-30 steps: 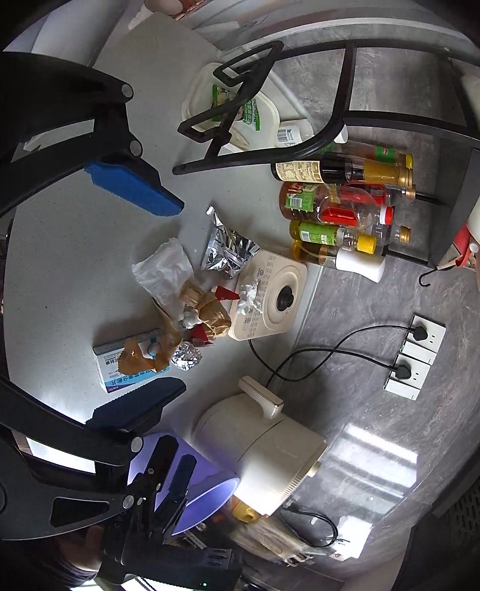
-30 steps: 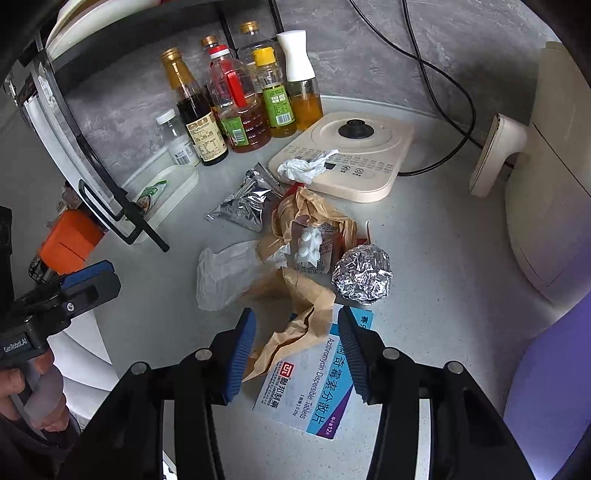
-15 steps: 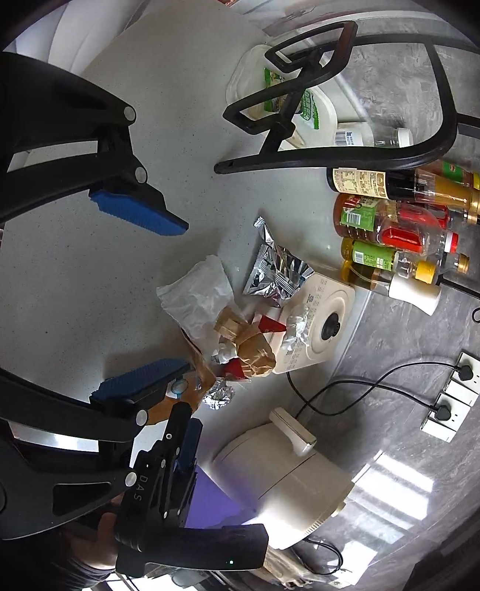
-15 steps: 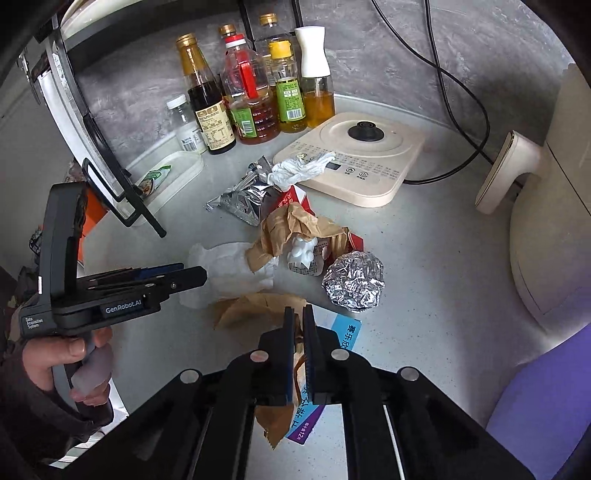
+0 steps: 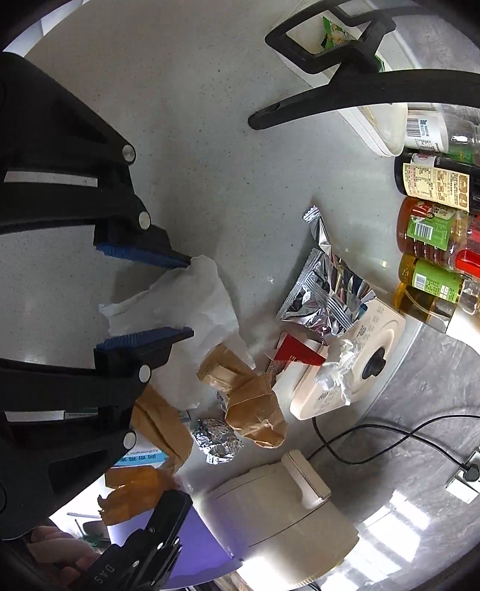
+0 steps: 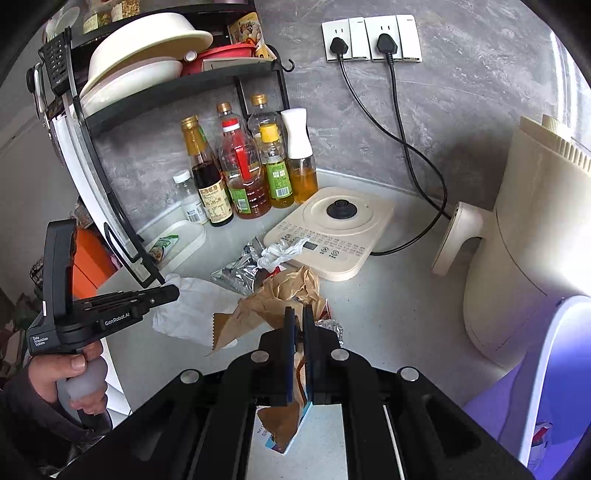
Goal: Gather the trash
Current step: 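Grasp the white tissue with left gripper while right gripper grasps brown kraft paper, then carry tissue and kraft paper over the purple bucket and open both grippers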
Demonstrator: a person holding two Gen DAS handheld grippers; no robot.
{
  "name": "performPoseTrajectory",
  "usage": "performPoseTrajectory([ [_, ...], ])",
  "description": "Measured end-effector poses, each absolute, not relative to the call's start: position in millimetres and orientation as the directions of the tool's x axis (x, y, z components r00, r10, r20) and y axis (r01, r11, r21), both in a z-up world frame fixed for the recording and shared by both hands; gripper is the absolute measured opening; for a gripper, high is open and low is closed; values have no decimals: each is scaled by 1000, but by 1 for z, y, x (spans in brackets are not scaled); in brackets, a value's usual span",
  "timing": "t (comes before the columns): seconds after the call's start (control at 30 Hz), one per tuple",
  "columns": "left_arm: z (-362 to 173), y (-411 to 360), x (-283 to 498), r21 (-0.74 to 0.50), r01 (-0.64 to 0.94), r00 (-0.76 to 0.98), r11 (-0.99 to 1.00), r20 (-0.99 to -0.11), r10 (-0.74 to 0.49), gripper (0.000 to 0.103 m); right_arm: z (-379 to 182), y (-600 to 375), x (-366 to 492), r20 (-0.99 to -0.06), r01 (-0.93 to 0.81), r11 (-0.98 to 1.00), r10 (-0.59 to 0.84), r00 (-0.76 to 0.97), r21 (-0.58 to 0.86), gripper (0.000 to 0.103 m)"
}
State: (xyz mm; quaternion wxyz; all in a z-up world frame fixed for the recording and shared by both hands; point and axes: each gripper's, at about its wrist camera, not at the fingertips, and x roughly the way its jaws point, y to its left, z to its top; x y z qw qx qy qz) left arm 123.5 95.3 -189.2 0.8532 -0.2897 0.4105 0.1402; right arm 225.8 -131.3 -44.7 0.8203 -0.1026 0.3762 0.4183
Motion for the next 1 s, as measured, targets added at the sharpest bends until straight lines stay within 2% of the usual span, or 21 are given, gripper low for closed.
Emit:
performPoseTrajectory([
  [0.07, -187, 93, 126, -373, -482, 618, 793, -786, 6, 9, -32, -137, 227, -681, -753, 641, 620, 390, 153, 5],
  [0.17, -170, 89, 123, -351, -474, 644, 807, -764, 46, 6, -8, -152, 227, -636, -740, 653, 642, 429, 159, 6],
  [0.4, -118, 87, 107, -299, -469, 699, 831, -701, 143, 6, 29, -200, 234, -543, -665, 726, 634, 551, 174, 6],
  [0.53, -84, 84, 99, -294, -444, 741, 847, -652, 162, 6, 43, -236, 237, -515, -619, 750, 635, 576, 233, 6],
  [0.73, -35, 67, 99, -258, -384, 801, 886, -571, 181, 6, 54, -291, 233, -497, -517, 826, 554, 668, 226, 6],
  [0.93, 2, 34, 114, -236, -281, 848, 930, -514, 126, 6, 55, -345, 219, -479, -392, 895, 446, 756, 213, 9],
  [1.0, 10, 21, 119, -228, -242, 863, 943, -494, 102, 6, 51, -359, 215, -505, -352, 914, 406, 762, 203, 15],
])
